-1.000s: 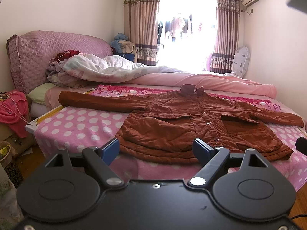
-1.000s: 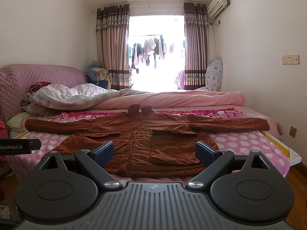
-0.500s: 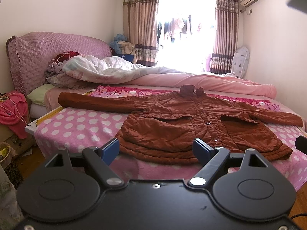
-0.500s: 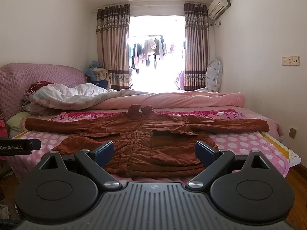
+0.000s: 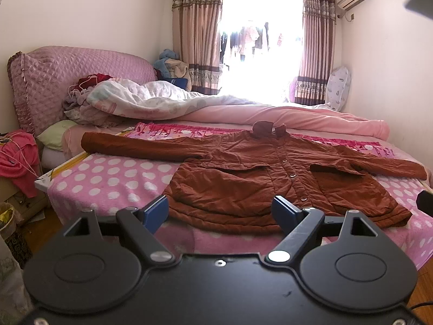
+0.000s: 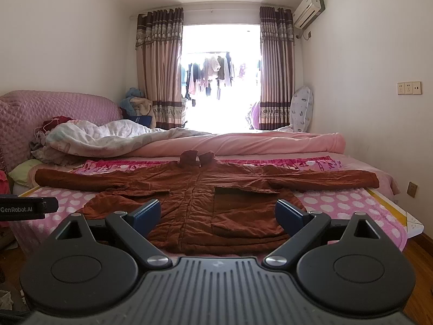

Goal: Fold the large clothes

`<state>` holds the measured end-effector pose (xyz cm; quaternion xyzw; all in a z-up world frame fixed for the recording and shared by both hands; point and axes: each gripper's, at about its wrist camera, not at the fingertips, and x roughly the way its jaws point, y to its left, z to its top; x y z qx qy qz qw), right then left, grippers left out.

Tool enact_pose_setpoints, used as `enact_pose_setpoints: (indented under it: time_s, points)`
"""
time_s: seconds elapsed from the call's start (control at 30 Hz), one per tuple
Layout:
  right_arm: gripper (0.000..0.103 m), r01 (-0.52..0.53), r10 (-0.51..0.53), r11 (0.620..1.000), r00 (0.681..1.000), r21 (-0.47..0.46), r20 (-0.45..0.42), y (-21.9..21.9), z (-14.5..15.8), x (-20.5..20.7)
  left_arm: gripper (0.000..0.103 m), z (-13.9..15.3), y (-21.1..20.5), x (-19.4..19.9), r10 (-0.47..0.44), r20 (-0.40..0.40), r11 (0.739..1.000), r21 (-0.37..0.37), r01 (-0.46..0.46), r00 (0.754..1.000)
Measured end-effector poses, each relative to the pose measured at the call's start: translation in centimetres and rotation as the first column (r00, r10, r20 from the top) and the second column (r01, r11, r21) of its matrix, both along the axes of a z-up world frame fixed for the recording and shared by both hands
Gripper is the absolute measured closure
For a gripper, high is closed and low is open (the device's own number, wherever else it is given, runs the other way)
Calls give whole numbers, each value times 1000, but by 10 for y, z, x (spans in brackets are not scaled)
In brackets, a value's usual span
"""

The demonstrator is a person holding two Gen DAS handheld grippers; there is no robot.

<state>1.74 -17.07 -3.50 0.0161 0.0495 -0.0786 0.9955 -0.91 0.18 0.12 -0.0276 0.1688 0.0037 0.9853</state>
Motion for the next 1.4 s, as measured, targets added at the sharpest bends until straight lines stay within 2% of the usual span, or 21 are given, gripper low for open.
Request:
enact_pose_setpoints:
  time_s: [1.17,1.4]
  points:
    - [0,-13,13,1000,1000,0,8,6,7,-2,18,-1,2,0,7,-6,1000,-9,-8,1000]
    - [0,-27,28,999,1000,42,-14,-4,3,8,18,-5,12,21,32,-37,999,-28,-33,999]
